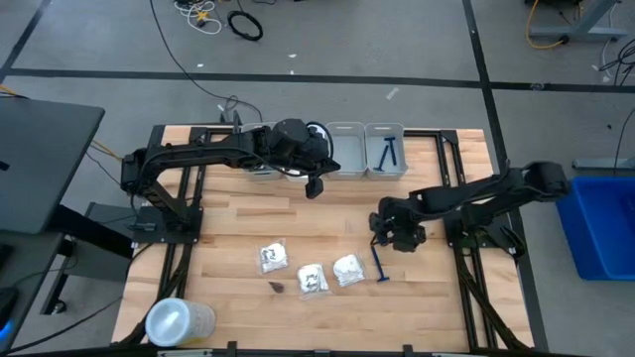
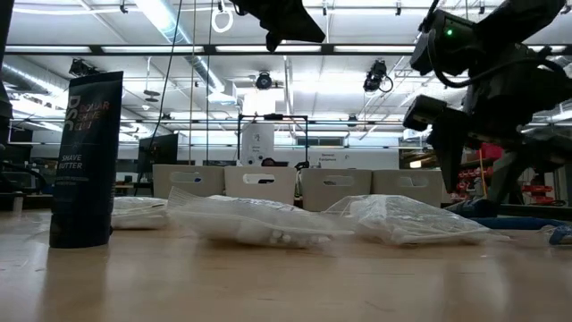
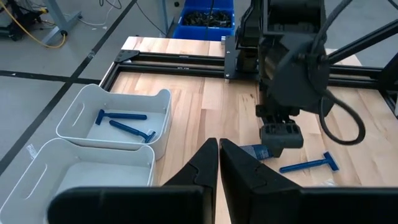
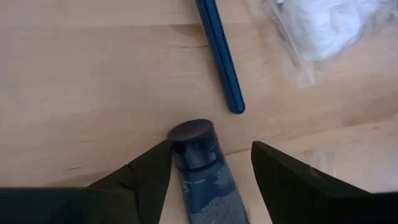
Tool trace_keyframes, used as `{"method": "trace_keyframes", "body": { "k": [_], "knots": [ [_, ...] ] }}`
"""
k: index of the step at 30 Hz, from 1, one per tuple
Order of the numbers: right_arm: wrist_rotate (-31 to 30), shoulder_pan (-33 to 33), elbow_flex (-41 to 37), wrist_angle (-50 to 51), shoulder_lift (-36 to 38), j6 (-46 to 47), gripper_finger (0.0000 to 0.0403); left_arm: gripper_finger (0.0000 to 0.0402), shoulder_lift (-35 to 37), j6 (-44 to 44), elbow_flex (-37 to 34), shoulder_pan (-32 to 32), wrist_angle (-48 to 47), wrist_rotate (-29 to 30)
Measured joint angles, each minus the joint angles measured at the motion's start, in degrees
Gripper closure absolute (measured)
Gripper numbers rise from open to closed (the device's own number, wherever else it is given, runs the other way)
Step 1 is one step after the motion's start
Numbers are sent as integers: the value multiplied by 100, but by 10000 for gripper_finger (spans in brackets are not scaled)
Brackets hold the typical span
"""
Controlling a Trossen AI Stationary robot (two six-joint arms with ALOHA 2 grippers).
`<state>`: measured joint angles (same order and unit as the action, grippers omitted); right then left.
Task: Pick & Place Travel size toiletries
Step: Put the blue shave cream into the middle gray bin
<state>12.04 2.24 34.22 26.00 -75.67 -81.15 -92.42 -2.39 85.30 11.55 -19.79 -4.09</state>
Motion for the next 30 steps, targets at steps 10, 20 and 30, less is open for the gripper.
{"method": "trace_keyframes", "body": {
  "k": [10,20,30],
  "knots": [
    [-296,0,0,-234,-531,-364,192,377,0,-22,0,0,-4,1],
    [-324,9,0,-245,-606,-423,234,377,0,-46,0,0,-7,1],
    [-341,11,0,-261,-604,-423,254,377,0,-46,0,0,-9,1]
  ]
}}
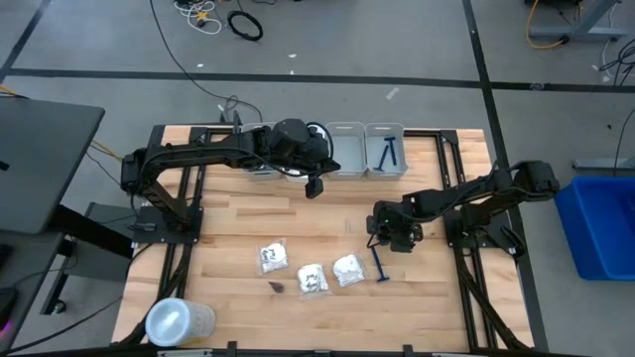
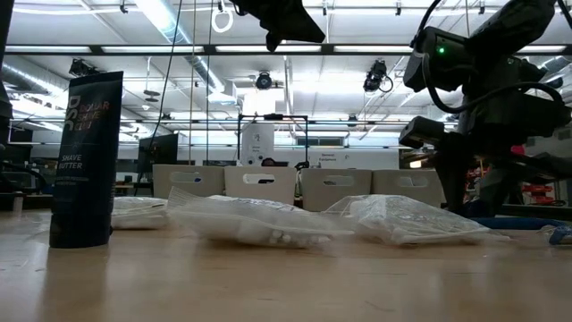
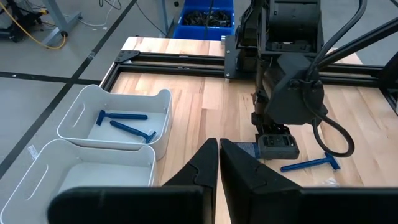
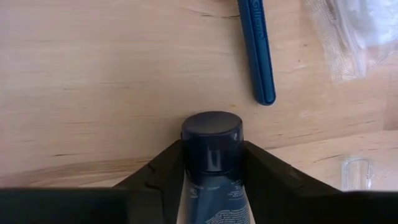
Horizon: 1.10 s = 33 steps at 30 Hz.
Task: Pick & Place Travel size toiletries
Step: Put the blue shave cream into the middle gray bin
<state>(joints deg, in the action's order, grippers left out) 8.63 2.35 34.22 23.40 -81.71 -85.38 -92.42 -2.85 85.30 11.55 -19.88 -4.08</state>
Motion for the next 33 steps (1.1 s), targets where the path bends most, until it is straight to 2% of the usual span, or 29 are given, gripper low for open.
{"method": "trace_keyframes", "body": {
  "k": [5,12,20,26,30,33],
  "knots": [
    [-3,0,0,-7,0,0,248,377,0,2,0,0,2,0],
    [-26,0,-7,-235,97,91,264,377,0,2,0,0,2,-2],
    [-466,0,-7,-604,372,511,254,377,0,3,0,0,4,-2],
    [-946,0,-4,-836,503,836,262,377,-2,-3,0,0,7,-5],
    [-1037,0,-4,-1084,522,909,261,377,-2,-81,0,0,9,-7],
    [-1342,2,-4,-1366,535,909,256,377,-2,-77,0,0,15,-9]
  ]
}}
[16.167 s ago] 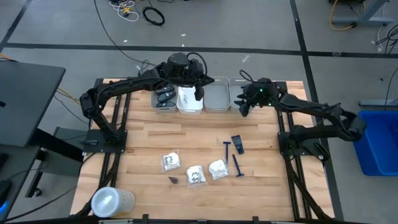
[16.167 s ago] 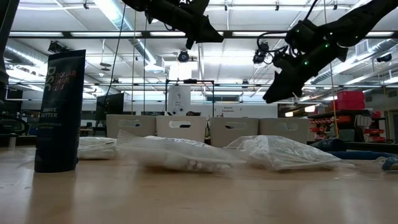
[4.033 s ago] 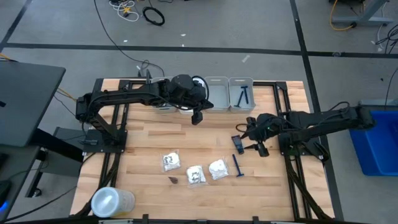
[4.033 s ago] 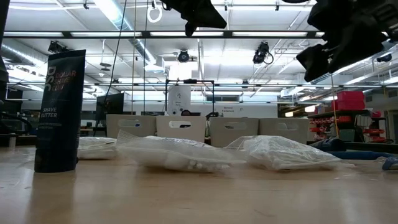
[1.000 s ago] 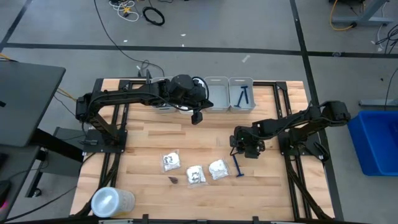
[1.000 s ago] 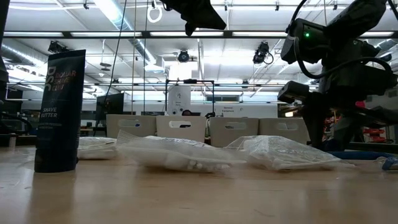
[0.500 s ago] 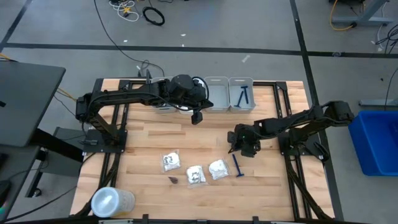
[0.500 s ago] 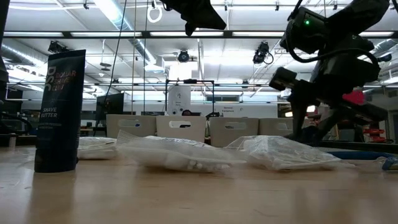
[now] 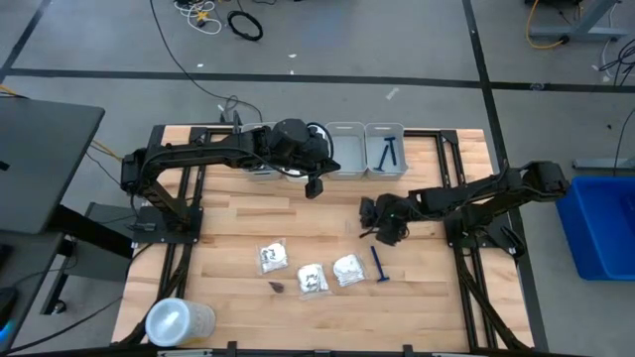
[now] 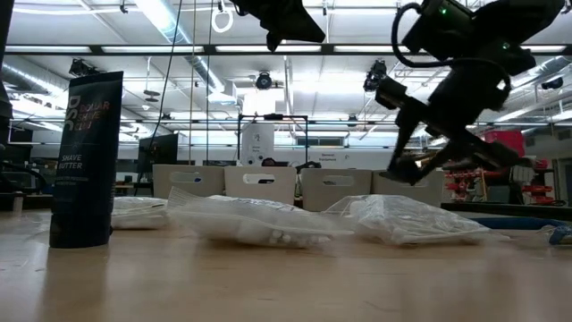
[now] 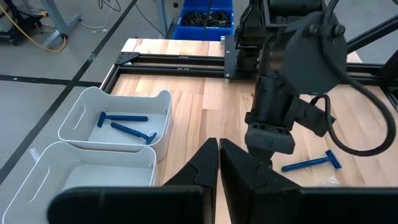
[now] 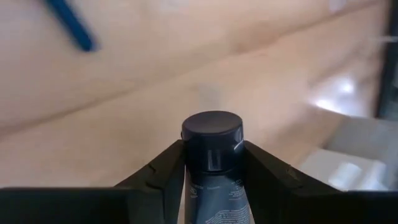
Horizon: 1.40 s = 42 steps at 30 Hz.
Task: Pick & Place Travel size toiletries
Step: Put the blue shave cream into the middle gray bin
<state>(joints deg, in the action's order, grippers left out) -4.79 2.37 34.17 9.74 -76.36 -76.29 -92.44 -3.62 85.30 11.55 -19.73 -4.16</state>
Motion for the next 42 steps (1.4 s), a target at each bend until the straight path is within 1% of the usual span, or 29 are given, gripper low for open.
{"method": "trace_keyframes", "body": {
  "k": [4,8,12,15,18,22,24,29,37,42],
  "knots": [
    [-291,-2,2,-498,58,5,261,377,0,15,0,0,-2,-5],
    [-753,-20,4,-791,82,159,268,377,0,58,0,2,-4,-24],
    [-1149,-77,4,-916,83,260,263,377,0,83,0,0,4,-144],
    [-1566,-125,4,-1059,85,260,259,377,0,83,0,0,24,-146],
    [-1968,-248,4,-1267,85,264,262,377,0,83,0,2,41,-147],
    [-2579,-501,4,-1535,85,496,267,377,0,83,0,0,172,-156],
    [-2767,-637,4,-1642,85,558,264,377,0,84,0,1,267,-157],
    [-2815,-1018,4,-1786,87,551,256,377,-2,83,0,0,422,-157],
    [-2816,-1827,4,-1727,87,557,264,377,-1,83,0,0,417,-156],
    [-2818,-2314,4,-1585,87,558,254,377,-2,83,0,2,415,-153]
  ]
}}
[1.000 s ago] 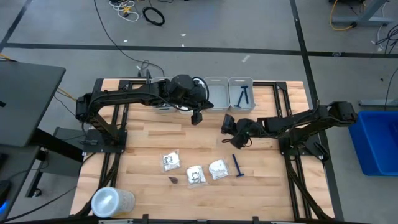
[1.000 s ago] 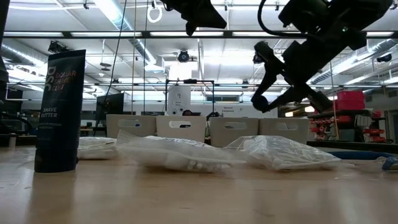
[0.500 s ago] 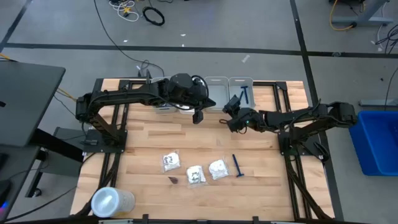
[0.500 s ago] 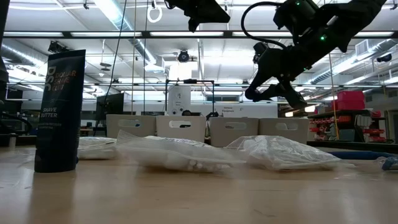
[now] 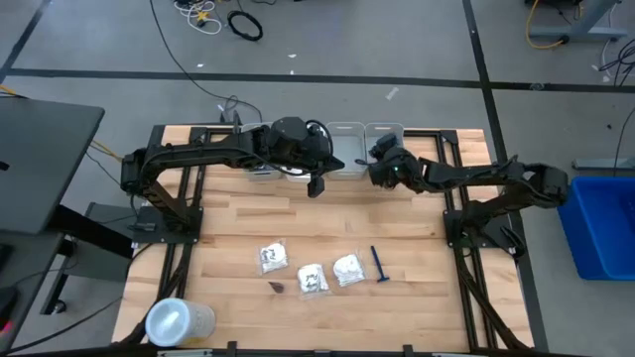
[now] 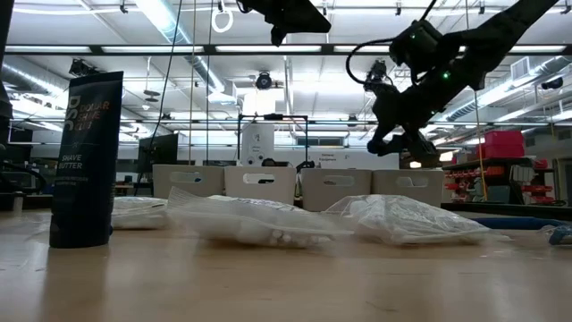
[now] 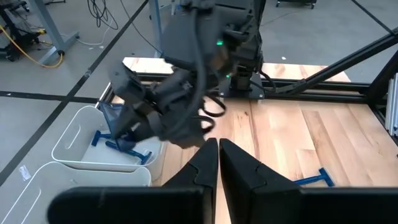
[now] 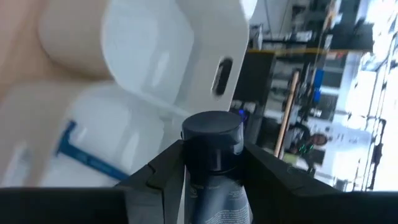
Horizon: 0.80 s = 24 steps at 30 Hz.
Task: Pick & Place Travel size toiletries
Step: Put the blue shave cream into the middle gray bin
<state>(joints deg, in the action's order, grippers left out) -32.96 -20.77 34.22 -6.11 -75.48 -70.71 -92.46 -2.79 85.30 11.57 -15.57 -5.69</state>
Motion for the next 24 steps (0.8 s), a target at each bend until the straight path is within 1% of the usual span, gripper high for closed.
{"method": "trace_keyframes", "body": {
  "k": [6,13,18,24],
  "knots": [
    [4,-371,0,153,0,256,257,377,0,0,0,-1,1,3],
    [106,-524,0,245,0,268,258,377,0,0,0,0,0,4],
    [558,-553,0,81,0,288,254,377,0,0,0,0,2,4],
    [1469,-551,0,-733,0,283,260,377,0,0,0,-1,2,4]
  ]
}}
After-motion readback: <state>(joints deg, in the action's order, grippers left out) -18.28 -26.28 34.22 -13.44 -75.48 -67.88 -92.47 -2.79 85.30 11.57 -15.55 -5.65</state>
